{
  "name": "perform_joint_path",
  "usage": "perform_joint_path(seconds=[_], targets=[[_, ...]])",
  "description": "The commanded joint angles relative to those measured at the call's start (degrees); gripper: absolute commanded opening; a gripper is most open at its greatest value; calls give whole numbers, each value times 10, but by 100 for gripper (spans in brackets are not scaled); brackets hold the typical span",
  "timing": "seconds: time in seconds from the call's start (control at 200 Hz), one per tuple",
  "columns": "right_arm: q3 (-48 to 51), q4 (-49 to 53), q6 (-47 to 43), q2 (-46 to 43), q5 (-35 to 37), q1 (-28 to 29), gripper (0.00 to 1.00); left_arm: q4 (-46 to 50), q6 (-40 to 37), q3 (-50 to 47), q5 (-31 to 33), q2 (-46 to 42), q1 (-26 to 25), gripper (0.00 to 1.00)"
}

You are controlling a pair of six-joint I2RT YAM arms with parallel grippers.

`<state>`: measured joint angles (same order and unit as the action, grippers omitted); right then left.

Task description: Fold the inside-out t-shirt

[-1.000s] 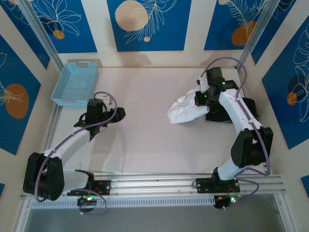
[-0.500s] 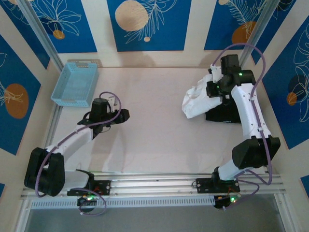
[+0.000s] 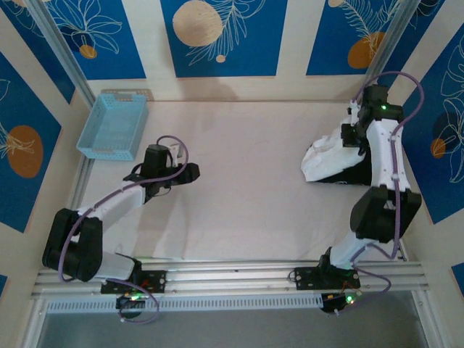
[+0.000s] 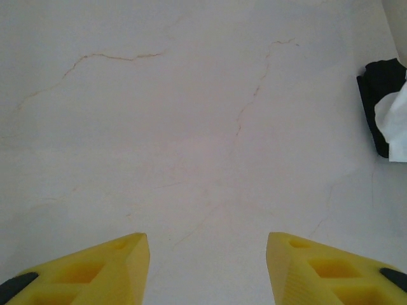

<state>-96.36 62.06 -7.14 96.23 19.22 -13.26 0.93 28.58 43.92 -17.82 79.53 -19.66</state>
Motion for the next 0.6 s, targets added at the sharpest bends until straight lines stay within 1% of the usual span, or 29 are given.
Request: perform_joint_path(seconds=[0.0,0.035,0.12,0.155,0.195,0.275,0.335,0.375,0.44,0.465,0.555,0.595], targets=[[11,-86,-11,73,110,-24,21,-7,0,16,-15,7,-7,51],[10,-107,-15,90,138,-30,27,-6,-1,15,-14,5,-7,51],[-8,-136,-3,120,175,-44,40,-7,-4,11,-11,2,-8,52],[-18,-139,-2,128,190,-46,45,-5,-7,12,-9,1,-9,52],[-36,-132,7,141,219,-43,53,2,-10,13,-5,1,-8,52],[-77,-96,31,152,240,-26,57,5,-16,10,4,-1,-8,53],[-70,-102,36,133,255,-5,60,6,-20,7,16,-5,-9,55],[-54,-114,37,113,265,7,64,10,-24,6,26,-8,-7,55],[-30,-120,50,82,266,17,79,19,-32,6,48,-17,-8,57],[-25,-117,57,72,266,20,83,21,-35,5,53,-22,-7,57],[1,-110,71,33,265,41,84,31,-47,4,76,-42,-6,59],[20,-115,74,8,251,55,85,37,-52,5,94,-52,-6,59]])
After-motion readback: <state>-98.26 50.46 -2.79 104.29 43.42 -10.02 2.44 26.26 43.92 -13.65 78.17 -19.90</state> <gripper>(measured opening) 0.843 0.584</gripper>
